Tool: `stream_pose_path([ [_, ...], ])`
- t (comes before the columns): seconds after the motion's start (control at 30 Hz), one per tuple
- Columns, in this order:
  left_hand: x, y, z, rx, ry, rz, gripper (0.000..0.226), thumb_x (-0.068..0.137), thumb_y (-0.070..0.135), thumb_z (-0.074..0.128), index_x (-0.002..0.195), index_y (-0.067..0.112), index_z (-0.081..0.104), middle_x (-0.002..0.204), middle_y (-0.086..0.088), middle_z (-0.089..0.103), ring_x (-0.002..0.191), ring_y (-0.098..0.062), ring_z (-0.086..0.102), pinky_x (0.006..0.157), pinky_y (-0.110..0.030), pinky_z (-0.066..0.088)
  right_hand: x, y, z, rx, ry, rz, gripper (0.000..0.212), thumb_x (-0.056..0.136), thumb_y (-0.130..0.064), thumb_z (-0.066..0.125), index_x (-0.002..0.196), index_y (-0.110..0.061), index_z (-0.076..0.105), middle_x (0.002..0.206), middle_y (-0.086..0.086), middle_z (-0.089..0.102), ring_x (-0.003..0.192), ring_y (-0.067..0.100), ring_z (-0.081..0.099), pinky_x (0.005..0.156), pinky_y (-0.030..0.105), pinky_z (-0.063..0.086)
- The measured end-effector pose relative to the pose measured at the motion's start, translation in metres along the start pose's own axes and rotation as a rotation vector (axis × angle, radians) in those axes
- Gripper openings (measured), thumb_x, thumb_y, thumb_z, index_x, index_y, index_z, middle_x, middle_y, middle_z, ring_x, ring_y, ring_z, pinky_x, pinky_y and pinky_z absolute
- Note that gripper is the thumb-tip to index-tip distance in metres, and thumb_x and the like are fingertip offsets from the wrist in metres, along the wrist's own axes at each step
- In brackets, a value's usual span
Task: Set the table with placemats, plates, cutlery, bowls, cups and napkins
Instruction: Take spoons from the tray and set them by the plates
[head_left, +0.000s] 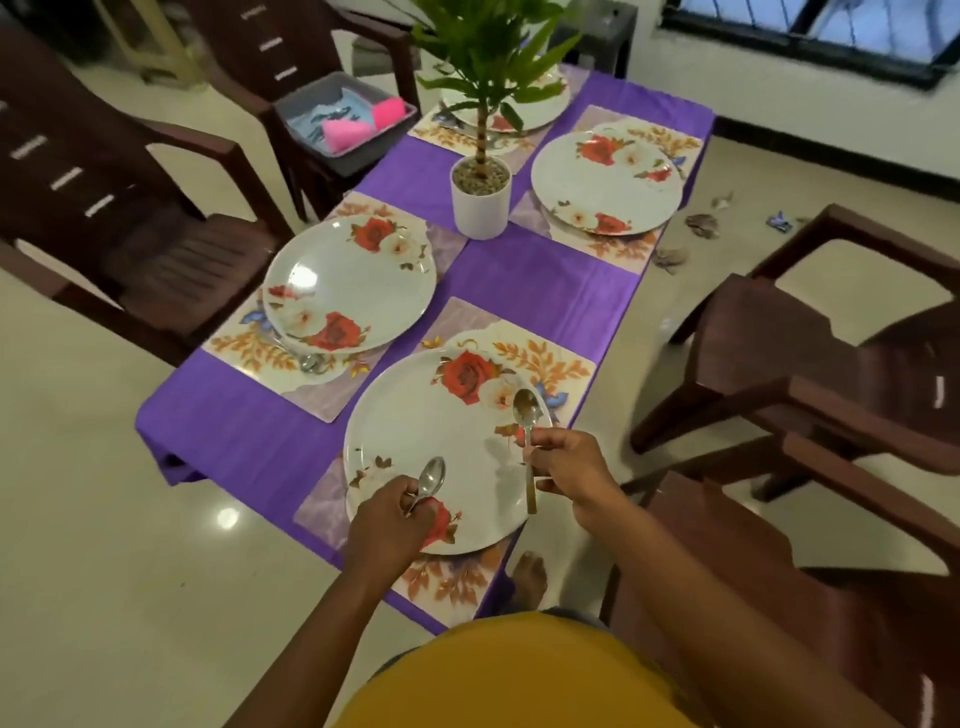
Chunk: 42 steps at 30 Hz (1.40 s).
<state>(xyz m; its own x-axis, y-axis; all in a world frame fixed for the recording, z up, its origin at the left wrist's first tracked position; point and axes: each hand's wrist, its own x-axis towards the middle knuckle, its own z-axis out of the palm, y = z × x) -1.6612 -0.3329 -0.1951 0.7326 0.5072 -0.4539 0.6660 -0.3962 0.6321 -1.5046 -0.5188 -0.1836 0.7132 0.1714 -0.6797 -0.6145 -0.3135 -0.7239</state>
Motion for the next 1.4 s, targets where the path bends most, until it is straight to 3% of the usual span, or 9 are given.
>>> stream_pose_path([
  [0.23, -0.008, -0.005, -0.005, -0.034, 0.067, -0.027, 0.007, 0.095, 0.030, 0.069, 0.095, 0.024, 0.066, 0.087, 0.011, 0.069, 0.086, -0.010, 0.065, 0.074, -0.029, 0.051, -0.009, -0.016, 0.007, -0.032, -0.004, -0.081, 0.014, 0.089, -0.004, 0.076, 0.092, -0.018, 0.077, 0.100, 0.004, 0.076, 0.095, 0.028, 0.073, 0.078, 0.038, 0.060],
  [0.33, -0.008, -0.009, -0.004, -0.019, 0.074, -0.026, 0.011, 0.095, 0.035, 0.069, 0.101, 0.027, 0.067, 0.094, 0.014, 0.069, 0.091, -0.011, 0.065, 0.077, -0.028, 0.049, -0.008, -0.023, 0.004, -0.049, 0.004, -0.121, 0.016, 0.089, -0.004, 0.077, 0.091, -0.020, 0.077, 0.100, 0.003, 0.076, 0.094, 0.027, 0.071, 0.073, 0.035, 0.060],
  [0.5, -0.013, -0.011, 0.001, 0.005, 0.107, -0.053, 0.023, 0.092, 0.042, 0.068, 0.110, 0.029, 0.069, 0.098, 0.013, 0.072, 0.092, -0.010, 0.066, 0.082, -0.037, 0.059, 0.006, -0.041, -0.005, -0.134, -0.043, -0.157, 0.018, 0.090, 0.002, 0.072, 0.098, -0.013, 0.079, 0.105, 0.006, 0.075, 0.096, 0.028, 0.072, 0.069, 0.033, 0.059],
  [0.6, -0.005, -0.003, 0.006, 0.016, 0.162, -0.084, 0.033, 0.090, 0.043, 0.070, 0.120, 0.030, 0.067, 0.110, 0.012, 0.072, 0.103, -0.012, 0.067, 0.091, -0.039, 0.059, 0.032, -0.061, -0.013, -0.230, -0.098, -0.198, 0.020, 0.092, 0.005, 0.070, 0.092, -0.014, 0.077, 0.107, 0.004, 0.074, 0.093, 0.024, 0.073, 0.061, 0.027, 0.058],
  [0.67, 0.002, 0.007, 0.010, 0.029, 0.207, -0.118, 0.042, 0.092, 0.040, 0.072, 0.131, 0.029, 0.065, 0.127, 0.008, 0.070, 0.115, -0.015, 0.065, 0.100, -0.037, 0.055, 0.059, -0.071, -0.017, -0.305, -0.130, -0.229, 0.022, 0.092, 0.004, 0.071, 0.088, -0.018, 0.076, 0.106, 0.005, 0.076, 0.091, 0.025, 0.074, 0.065, 0.033, 0.061],
  [0.8, 0.020, 0.036, 0.019, 0.055, 0.285, -0.158, 0.057, 0.092, 0.038, 0.076, 0.144, 0.026, 0.057, 0.145, 0.007, 0.061, 0.129, -0.015, 0.060, 0.104, -0.028, 0.046, 0.116, -0.095, -0.019, -0.517, -0.150, -0.270, 0.015, 0.087, -0.003, 0.078, 0.095, -0.015, 0.079, 0.089, 0.008, 0.077, 0.078, 0.031, 0.076, 0.067, 0.047, 0.065],
  [1.0, 0.044, 0.070, 0.047, 0.104, 0.343, -0.205, 0.070, 0.090, 0.049, 0.075, 0.152, 0.030, 0.050, 0.157, 0.010, 0.050, 0.142, -0.014, 0.050, 0.115, -0.035, 0.042, 0.180, -0.110, -0.009, -0.665, -0.257, -0.295, 0.019, 0.078, -0.004, 0.082, 0.071, -0.020, 0.074, 0.061, -0.007, 0.068, 0.055, 0.017, 0.062, 0.057, 0.036, 0.055],
  [1.2, 0.057, 0.087, 0.073, 0.188, 0.397, -0.267, 0.065, 0.083, 0.052, 0.076, 0.142, 0.032, 0.056, 0.163, 0.011, 0.042, 0.125, -0.015, 0.064, 0.095, -0.033, 0.057, 0.220, -0.114, 0.001, -0.826, -0.390, -0.312, 0.019, 0.075, -0.006, 0.081, 0.068, -0.023, 0.075, 0.061, -0.009, 0.069, 0.061, 0.016, 0.065, 0.068, 0.043, 0.061],
  [1.4, 0.060, 0.089, 0.089, 0.273, 0.423, -0.378, 0.069, 0.081, 0.055, 0.076, 0.143, 0.032, 0.055, 0.165, 0.014, 0.036, 0.108, -0.011, 0.072, 0.077, -0.028, 0.062, 0.233, -0.117, 0.009, -0.946, -0.457, -0.388, 0.025, 0.074, -0.003, 0.078, 0.065, -0.025, 0.073, 0.067, -0.011, 0.070, 0.072, 0.015, 0.068, 0.075, 0.038, 0.061],
])
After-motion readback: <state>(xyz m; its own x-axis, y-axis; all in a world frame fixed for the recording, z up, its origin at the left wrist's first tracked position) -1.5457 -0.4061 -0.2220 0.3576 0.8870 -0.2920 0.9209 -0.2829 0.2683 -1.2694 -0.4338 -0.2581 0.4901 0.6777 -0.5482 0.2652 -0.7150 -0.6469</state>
